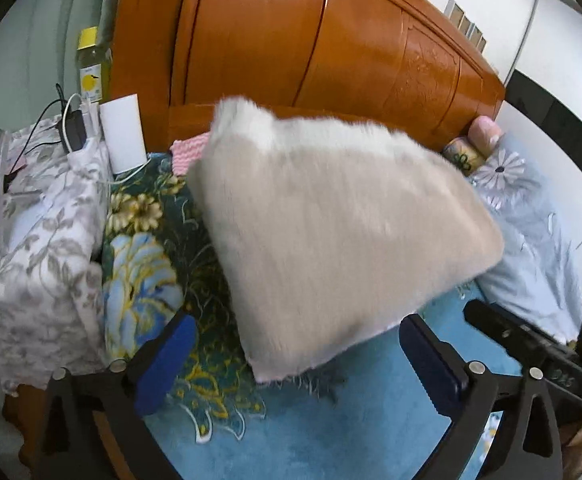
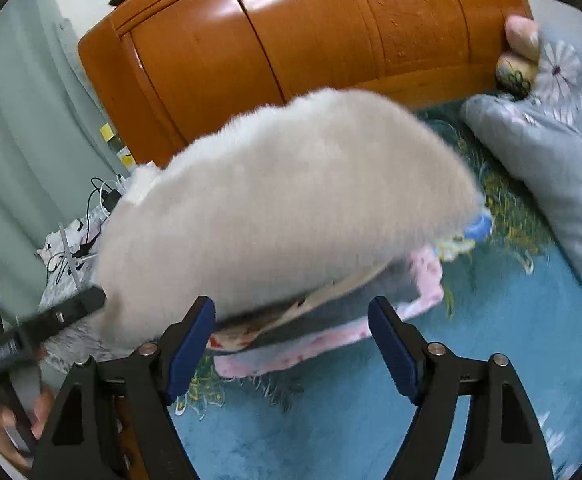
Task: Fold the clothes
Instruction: 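Lower the folded sweater onto the clothes stack with both grippers, then open both grippers and pull them back from the stacked sweater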
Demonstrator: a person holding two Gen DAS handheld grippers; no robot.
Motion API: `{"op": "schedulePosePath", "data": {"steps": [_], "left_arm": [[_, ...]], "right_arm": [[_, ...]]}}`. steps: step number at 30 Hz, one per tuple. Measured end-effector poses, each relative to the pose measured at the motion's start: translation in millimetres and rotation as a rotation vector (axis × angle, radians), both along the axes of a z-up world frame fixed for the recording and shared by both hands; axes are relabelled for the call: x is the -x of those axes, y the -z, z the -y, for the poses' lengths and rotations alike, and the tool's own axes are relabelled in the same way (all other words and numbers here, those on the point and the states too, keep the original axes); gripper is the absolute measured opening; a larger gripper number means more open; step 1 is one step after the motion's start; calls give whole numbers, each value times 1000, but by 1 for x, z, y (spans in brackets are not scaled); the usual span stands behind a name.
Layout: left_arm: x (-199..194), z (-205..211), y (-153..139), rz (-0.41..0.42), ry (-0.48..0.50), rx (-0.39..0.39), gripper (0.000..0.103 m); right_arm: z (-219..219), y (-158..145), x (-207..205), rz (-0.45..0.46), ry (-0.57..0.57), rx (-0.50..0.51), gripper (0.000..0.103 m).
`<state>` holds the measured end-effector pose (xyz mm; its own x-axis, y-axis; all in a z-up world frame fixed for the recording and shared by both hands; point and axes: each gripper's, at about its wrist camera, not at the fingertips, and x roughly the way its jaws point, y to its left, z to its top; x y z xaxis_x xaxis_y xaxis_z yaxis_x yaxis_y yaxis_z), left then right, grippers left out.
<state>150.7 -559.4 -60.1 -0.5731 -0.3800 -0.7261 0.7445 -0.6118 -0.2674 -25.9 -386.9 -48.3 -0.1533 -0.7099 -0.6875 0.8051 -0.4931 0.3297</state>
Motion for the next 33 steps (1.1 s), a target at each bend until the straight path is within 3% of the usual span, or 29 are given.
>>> {"op": "schedulePosePath", "data": {"steps": [12, 33], "left_arm": [[-1, -18, 25, -10, 13, -54, 103], [-6, -23, 72, -56, 26, -159, 103]], "right_arm": [[-17, 17, -26, -94, 28, -82, 99], [-5, 63, -43, -55, 21, -202, 99]]}}
